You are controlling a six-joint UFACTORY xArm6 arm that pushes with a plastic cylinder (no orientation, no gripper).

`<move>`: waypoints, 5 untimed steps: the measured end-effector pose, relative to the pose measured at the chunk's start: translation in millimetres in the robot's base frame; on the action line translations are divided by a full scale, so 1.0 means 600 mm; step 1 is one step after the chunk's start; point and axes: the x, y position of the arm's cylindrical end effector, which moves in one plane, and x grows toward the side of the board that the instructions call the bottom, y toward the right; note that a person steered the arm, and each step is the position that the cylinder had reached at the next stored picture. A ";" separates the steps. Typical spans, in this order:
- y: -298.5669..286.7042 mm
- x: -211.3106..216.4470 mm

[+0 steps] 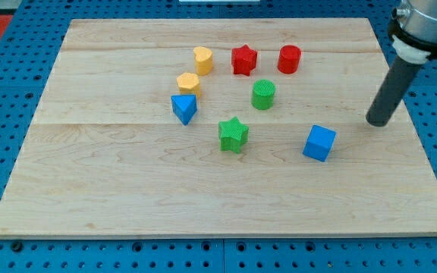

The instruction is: Move the green circle to the bottom of the red star

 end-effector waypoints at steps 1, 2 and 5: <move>-0.056 -0.032; -0.123 -0.060; -0.239 -0.088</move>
